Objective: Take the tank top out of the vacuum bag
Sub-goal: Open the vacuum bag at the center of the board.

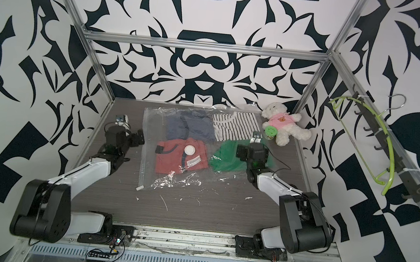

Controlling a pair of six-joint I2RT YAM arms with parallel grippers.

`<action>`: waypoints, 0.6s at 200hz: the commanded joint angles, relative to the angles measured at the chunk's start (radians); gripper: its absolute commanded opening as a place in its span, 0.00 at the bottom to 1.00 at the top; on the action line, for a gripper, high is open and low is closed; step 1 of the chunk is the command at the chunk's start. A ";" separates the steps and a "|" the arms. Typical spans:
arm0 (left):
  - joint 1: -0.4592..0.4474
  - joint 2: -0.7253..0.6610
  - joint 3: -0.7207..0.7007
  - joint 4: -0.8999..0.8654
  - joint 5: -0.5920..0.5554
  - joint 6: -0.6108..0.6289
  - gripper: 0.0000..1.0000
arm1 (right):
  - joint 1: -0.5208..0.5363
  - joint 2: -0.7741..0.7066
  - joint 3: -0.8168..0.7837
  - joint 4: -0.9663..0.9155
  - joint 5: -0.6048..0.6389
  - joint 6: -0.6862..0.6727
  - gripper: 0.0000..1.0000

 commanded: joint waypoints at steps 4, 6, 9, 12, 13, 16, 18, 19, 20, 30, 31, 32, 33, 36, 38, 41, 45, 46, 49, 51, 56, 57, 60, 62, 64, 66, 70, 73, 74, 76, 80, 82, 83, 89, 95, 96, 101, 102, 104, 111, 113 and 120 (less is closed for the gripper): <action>0.006 -0.029 0.171 -0.496 0.027 -0.239 0.98 | 0.050 0.080 0.183 -0.226 -0.444 0.154 0.91; 0.008 -0.023 0.182 -0.516 0.038 -0.251 0.98 | 0.066 0.088 0.189 -0.222 -0.450 0.143 0.90; 0.012 -0.014 0.195 -0.543 0.057 -0.268 0.98 | 0.098 0.098 0.198 -0.223 -0.428 0.135 0.89; 0.018 -0.005 0.207 -0.566 0.075 -0.283 0.97 | 0.129 0.107 0.207 -0.225 -0.371 0.129 0.89; 0.020 -0.002 0.210 -0.570 0.083 -0.288 0.96 | 0.143 0.110 0.210 -0.226 -0.355 0.125 0.89; 0.031 0.002 0.218 -0.593 0.104 -0.306 0.96 | 0.175 0.117 0.216 -0.225 -0.311 0.114 0.89; 0.036 0.003 0.223 -0.605 0.118 -0.317 0.96 | 0.198 0.123 0.222 -0.223 -0.286 0.103 0.89; 0.039 0.003 0.225 -0.610 0.126 -0.323 0.95 | 0.209 0.126 0.226 -0.222 -0.286 0.092 0.88; 0.042 0.018 0.227 -0.614 0.134 -0.327 0.95 | 0.219 0.128 0.228 -0.220 -0.267 0.092 0.88; 0.078 0.048 0.219 -0.617 0.214 -0.356 0.92 | 0.303 0.166 0.273 -0.217 -0.236 0.026 0.87; 0.080 0.049 0.217 -0.615 0.218 -0.358 0.92 | 0.311 0.169 0.278 -0.219 -0.234 0.019 0.87; 0.082 0.050 0.214 -0.613 0.222 -0.359 0.92 | 0.318 0.173 0.285 -0.221 -0.232 0.013 0.87; 0.084 0.051 0.211 -0.611 0.225 -0.360 0.92 | 0.318 0.173 0.285 -0.221 -0.232 0.013 0.87; 0.086 0.051 0.204 -0.605 0.229 -0.361 0.92 | 0.344 0.189 0.307 -0.233 -0.218 -0.007 0.87; 0.087 0.054 0.198 -0.601 0.227 -0.361 0.92 | 0.358 0.196 0.316 -0.240 -0.214 -0.021 0.87; 0.087 0.057 0.190 -0.598 0.221 -0.362 0.92 | 0.377 0.208 0.336 -0.248 -0.201 -0.033 0.86; 0.088 0.060 0.180 -0.595 0.217 -0.366 0.92 | 0.400 0.225 0.361 -0.257 -0.187 -0.048 0.86; 0.088 0.061 0.178 -0.595 0.215 -0.368 0.92 | 0.406 0.230 0.367 -0.260 -0.183 -0.052 0.86; 0.088 0.066 0.172 -0.593 0.213 -0.374 0.92 | 0.421 0.244 0.387 -0.270 -0.177 -0.061 0.86; 0.088 0.070 0.169 -0.590 0.215 -0.377 0.92 | 0.430 0.253 0.401 -0.278 -0.175 -0.067 0.86; 0.088 0.079 0.160 -0.579 0.227 -0.376 0.92 | 0.451 0.276 0.438 -0.303 -0.170 -0.087 0.86; 0.088 0.082 0.158 -0.576 0.233 -0.374 0.92 | 0.454 0.280 0.446 -0.306 -0.170 -0.090 0.86; 0.088 0.088 0.153 -0.569 0.251 -0.371 0.91 | 0.464 0.293 0.466 -0.323 -0.169 -0.098 0.85; 0.088 0.094 0.150 -0.565 0.262 -0.369 0.91 | 0.471 0.302 0.479 -0.332 -0.168 -0.104 0.85; 0.088 0.099 0.148 -0.561 0.272 -0.367 0.90 | 0.477 0.308 0.493 -0.342 -0.168 -0.108 0.85; 0.088 0.104 0.148 -0.558 0.281 -0.366 0.90 | 0.485 0.317 0.503 -0.350 -0.167 -0.112 0.85; 0.088 0.114 0.144 -0.548 0.293 -0.364 0.89 | 0.497 0.330 0.523 -0.362 -0.168 -0.122 0.85; 0.088 0.123 0.140 -0.540 0.300 -0.364 0.89 | 0.506 0.338 0.535 -0.369 -0.168 -0.130 0.85; 0.087 0.125 0.139 -0.538 0.302 -0.363 0.89 | 0.509 0.341 0.539 -0.371 -0.168 -0.135 0.85; 0.087 0.131 0.137 -0.533 0.306 -0.362 0.88 | 0.514 0.345 0.545 -0.374 -0.168 -0.142 0.85; 0.087 0.140 0.132 -0.522 0.312 -0.357 0.88 | 0.524 0.351 0.552 -0.373 -0.136 -0.154 0.85; 0.087 0.145 0.129 -0.515 0.317 -0.356 0.88 | 0.529 0.354 0.555 -0.372 -0.131 -0.159 0.85; 0.087 0.148 0.128 -0.512 0.319 -0.355 0.88 | 0.531 0.355 0.555 -0.370 -0.129 -0.162 0.85; 0.085 0.163 0.120 -0.495 0.331 -0.353 0.88 | 0.542 0.361 0.557 -0.357 -0.114 -0.175 0.85; 0.085 0.178 0.115 -0.485 0.337 -0.348 0.87 | 0.549 0.366 0.558 -0.347 -0.098 -0.178 0.85; 0.085 0.180 0.115 -0.485 0.336 -0.347 0.87 | 0.550 0.366 0.558 -0.346 -0.096 -0.177 0.85; 0.084 0.191 0.116 -0.480 0.340 -0.342 0.86 | 0.550 0.370 0.562 -0.344 -0.095 -0.172 0.85; 0.083 0.193 0.116 -0.479 0.341 -0.341 0.86 | 0.550 0.371 0.564 -0.344 -0.094 -0.170 0.85; 0.082 0.197 0.115 -0.477 0.342 -0.338 0.86 | 0.550 0.373 0.568 -0.343 -0.094 -0.168 0.85; 0.077 0.210 0.114 -0.467 0.345 -0.330 0.86 | 0.550 0.381 0.582 -0.346 -0.090 -0.153 0.85; 0.074 0.214 0.114 -0.464 0.347 -0.327 0.86 | 0.550 0.382 0.586 -0.349 -0.086 -0.150 0.85; 0.067 0.224 0.114 -0.456 0.345 -0.319 0.86 | 0.549 0.389 0.602 -0.360 -0.075 -0.140 0.85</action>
